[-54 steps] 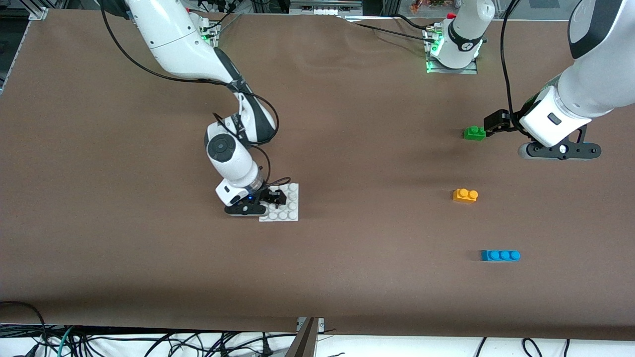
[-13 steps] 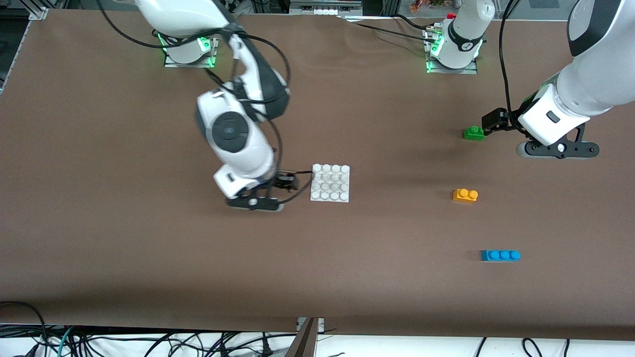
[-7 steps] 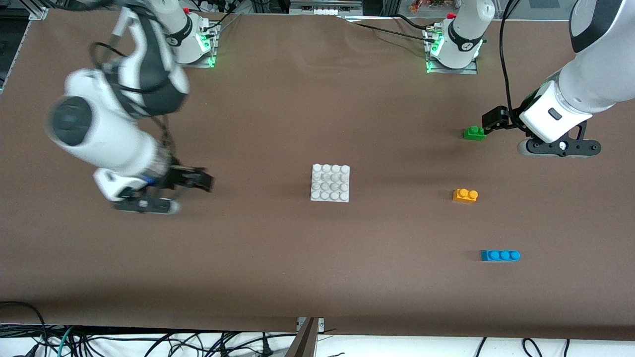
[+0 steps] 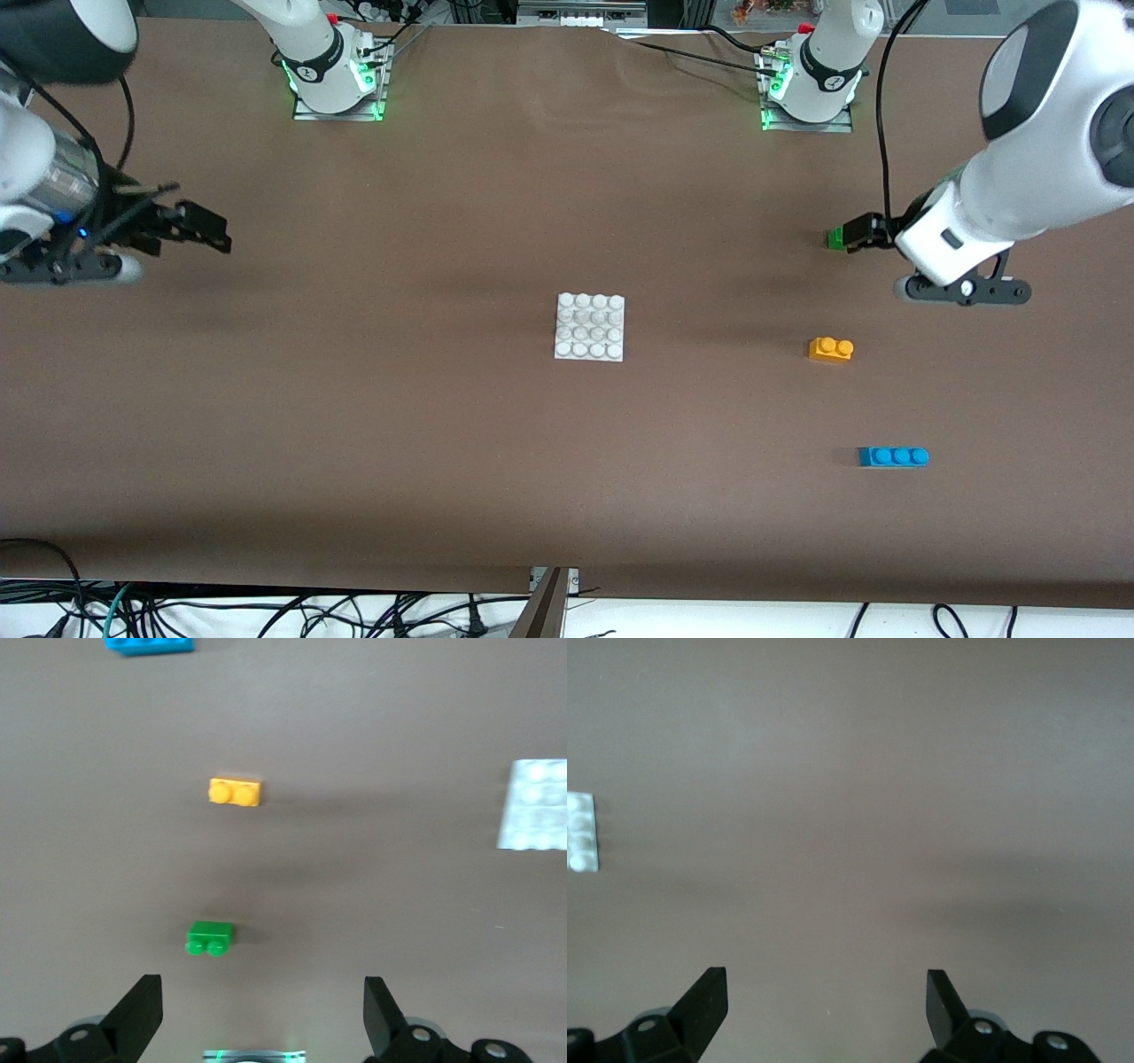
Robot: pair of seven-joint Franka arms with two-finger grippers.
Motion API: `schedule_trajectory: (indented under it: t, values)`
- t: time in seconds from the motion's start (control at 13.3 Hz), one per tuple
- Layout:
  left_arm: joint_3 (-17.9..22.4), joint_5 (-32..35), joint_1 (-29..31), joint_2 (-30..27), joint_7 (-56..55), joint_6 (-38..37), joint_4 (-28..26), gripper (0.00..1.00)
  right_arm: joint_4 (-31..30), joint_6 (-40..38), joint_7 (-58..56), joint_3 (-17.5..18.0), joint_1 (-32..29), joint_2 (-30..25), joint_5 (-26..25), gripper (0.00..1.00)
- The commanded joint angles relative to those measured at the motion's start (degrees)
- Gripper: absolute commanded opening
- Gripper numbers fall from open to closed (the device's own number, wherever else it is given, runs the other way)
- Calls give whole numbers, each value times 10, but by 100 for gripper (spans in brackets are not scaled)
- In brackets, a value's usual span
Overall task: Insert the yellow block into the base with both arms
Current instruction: 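Lower the left gripper over the yellow block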
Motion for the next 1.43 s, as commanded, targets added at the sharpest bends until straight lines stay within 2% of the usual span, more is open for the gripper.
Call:
schedule_trajectory:
  t: [0.0, 0.45, 0.68, 0.91, 1.06, 1.36]
  values:
    - [-1, 18, 9, 42, 3, 40, 8, 100, -39, -3, -18, 28, -33, -42, -24, 99]
    - [0, 26, 3, 100, 4, 156, -26, 100, -15, -20, -26, 25, -41, -25, -29, 99]
    - [-1, 43, 4, 97, 6, 220, -94, 100, -11, -20, -26, 25, -41, -20, -29, 99]
    - [0, 53, 13, 83, 9, 338, -192, 100, -10, -21, -29, 19, -49, -13, -22, 99]
    - [-1, 79, 53, 84, 61, 435, -247, 100, -7, -48, -35, 9, -51, -16, -23, 99]
    - [-1, 77, 64, 96, 69, 496, -288, 100, 19, -61, -32, 10, -50, -14, -28, 99]
